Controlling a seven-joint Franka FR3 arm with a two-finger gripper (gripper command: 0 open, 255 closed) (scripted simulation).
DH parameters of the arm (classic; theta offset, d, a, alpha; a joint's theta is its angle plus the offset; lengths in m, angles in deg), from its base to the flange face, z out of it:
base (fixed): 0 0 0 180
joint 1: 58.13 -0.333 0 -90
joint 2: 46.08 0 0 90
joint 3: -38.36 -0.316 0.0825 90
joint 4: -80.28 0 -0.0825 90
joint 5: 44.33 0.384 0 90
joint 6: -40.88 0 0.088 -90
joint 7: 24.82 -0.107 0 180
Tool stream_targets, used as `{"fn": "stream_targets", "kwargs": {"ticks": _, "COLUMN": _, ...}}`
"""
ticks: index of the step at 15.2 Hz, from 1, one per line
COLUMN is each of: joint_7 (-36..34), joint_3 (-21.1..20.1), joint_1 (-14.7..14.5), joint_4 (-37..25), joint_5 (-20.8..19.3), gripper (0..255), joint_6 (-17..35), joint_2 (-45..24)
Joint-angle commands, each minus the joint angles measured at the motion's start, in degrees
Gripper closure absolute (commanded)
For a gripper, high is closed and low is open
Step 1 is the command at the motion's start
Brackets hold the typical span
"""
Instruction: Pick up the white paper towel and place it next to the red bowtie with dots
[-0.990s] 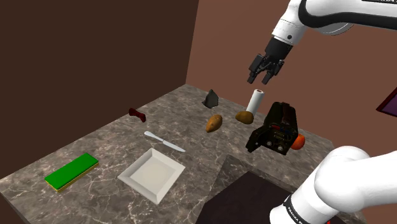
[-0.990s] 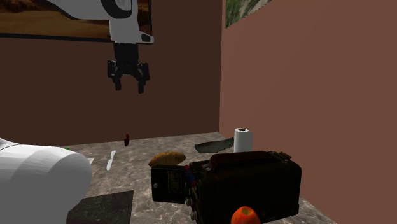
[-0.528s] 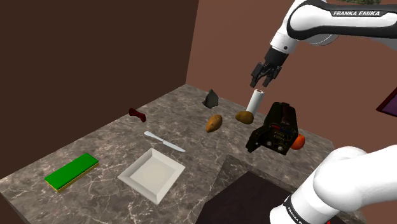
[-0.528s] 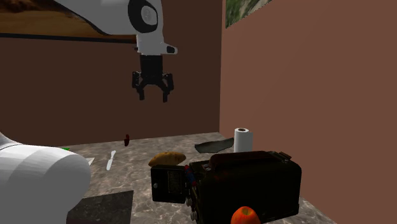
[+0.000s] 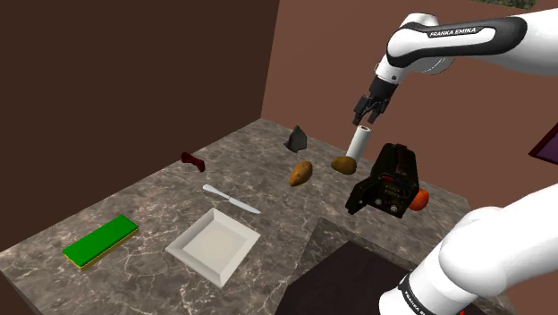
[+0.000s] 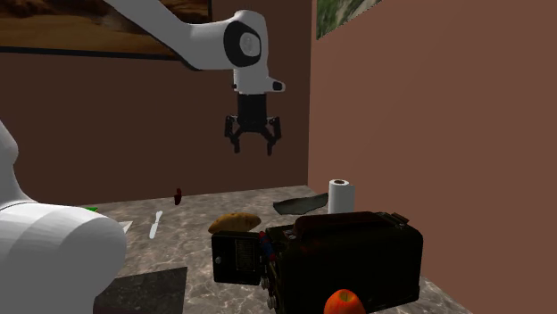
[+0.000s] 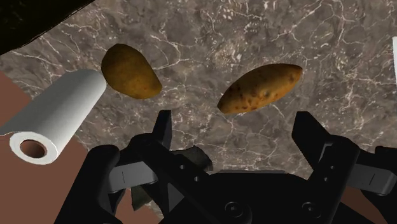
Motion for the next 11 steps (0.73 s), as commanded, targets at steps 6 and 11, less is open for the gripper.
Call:
{"fn": "stream_targets", "kwargs": {"ticks": 6, "joint_7": 10.3, "joint_3": 6.1, "joint_1": 1.0, "joint_4": -8.2, "joint_5": 2.2, "gripper": 0, "joint_6": 3.9, "joint_2": -12.8}}
{"fn": "stream_targets", "kwargs": {"ticks": 11, "joint_7": 18.0, "joint_3": 9.3, "joint_1": 2.8, "joint_4": -16.4, "joint_5": 6.4, "gripper": 0, "joint_6": 5.2, "joint_2": -23.5}}
